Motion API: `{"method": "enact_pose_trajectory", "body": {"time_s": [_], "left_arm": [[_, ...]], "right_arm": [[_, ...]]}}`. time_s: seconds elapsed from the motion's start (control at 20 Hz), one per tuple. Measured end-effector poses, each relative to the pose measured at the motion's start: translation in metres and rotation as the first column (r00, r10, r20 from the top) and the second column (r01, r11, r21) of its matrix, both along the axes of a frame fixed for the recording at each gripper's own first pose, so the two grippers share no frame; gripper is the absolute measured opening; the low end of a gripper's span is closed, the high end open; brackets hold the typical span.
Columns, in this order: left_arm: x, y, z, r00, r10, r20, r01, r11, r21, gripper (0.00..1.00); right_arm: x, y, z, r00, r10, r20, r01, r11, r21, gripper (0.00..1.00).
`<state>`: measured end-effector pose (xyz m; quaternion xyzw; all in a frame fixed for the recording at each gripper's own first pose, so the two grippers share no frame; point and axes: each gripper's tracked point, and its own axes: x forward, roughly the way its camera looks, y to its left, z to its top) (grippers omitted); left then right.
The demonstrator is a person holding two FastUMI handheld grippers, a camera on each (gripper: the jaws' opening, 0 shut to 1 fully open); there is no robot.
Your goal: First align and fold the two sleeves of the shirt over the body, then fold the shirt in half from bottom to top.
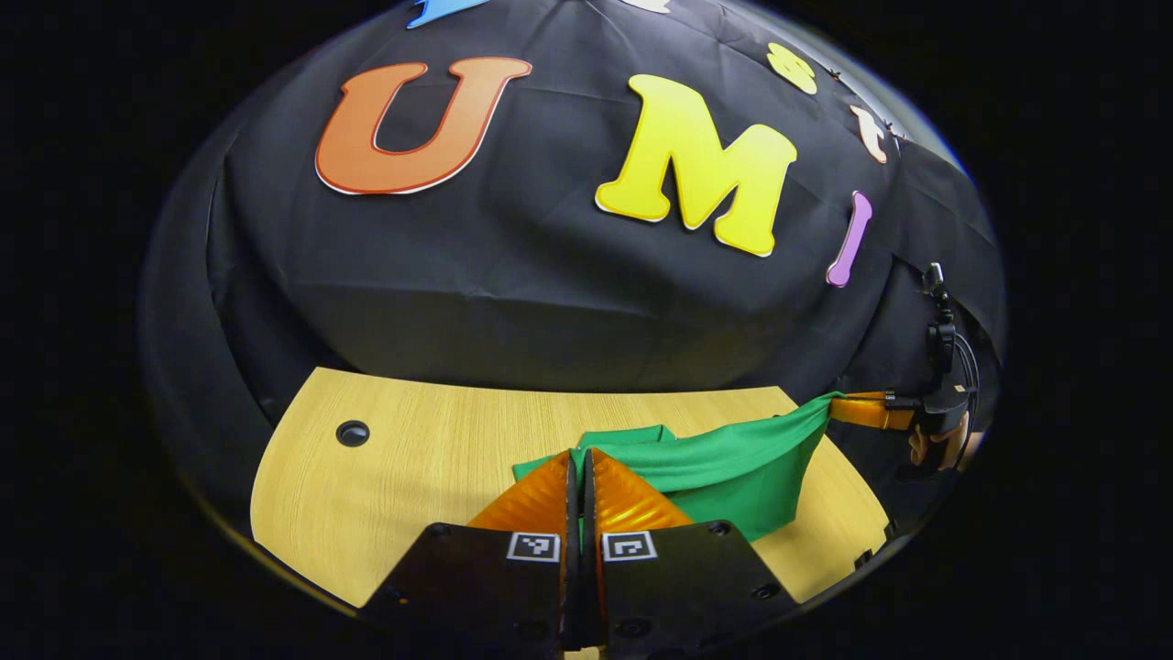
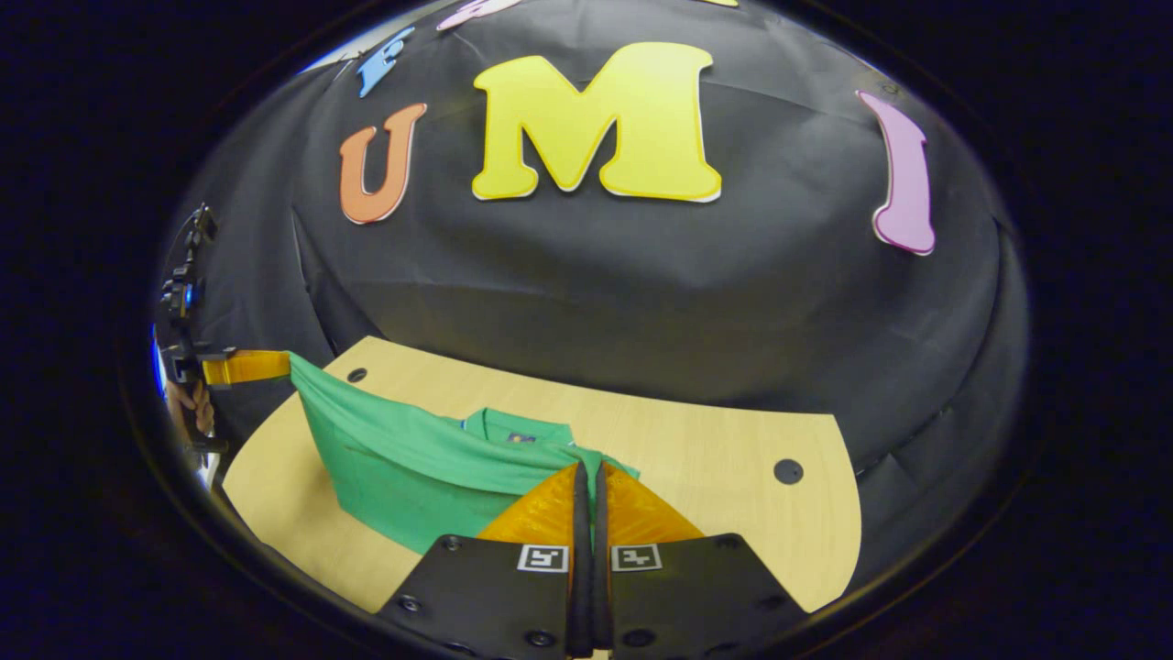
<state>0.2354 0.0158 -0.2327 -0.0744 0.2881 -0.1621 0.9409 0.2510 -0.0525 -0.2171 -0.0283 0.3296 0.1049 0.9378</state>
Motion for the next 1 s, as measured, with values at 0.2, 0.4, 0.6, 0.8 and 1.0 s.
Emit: {"method": "enact_pose_trajectory", "body": {"time_s": [0.2, 0.4, 0.6, 0.8, 1.0], "left_arm": [[0.033, -0.009, -0.014, 0.999, -0.009, 0.041, 0.009, 1.0, 0.005, 0.03], [0.063, -0.008, -0.042, 0.998, 0.02, 0.067, -0.024, 0.998, 0.053, 0.03], [0.082, -0.017, -0.091, 1.0, 0.024, 0.017, -0.025, 0.996, 0.087, 0.03], [0.083, -0.023, -0.145, 0.995, 0.052, -0.09, -0.043, 0.994, 0.101, 0.03], [0.094, -0.024, -0.161, 0.993, 0.083, -0.084, -0.07, 0.986, 0.153, 0.03]], "right_arm": [[0.031, -0.005, -0.032, 1.0, -0.019, -0.023, 0.02, 0.999, 0.031, 0.02], [0.06, -0.007, -0.07, 0.999, -0.048, -0.025, 0.049, 0.998, 0.029, 0.02], [0.084, -0.005, -0.099, 0.999, -0.04, -0.007, 0.04, 0.999, -0.008, 0.0], [0.098, -0.003, -0.129, 0.999, -0.038, -0.012, 0.038, 0.999, -0.039, 0.0], [0.108, -0.011, -0.153, 0.995, -0.092, -0.024, 0.09, 0.994, -0.067, 0.0]]}}
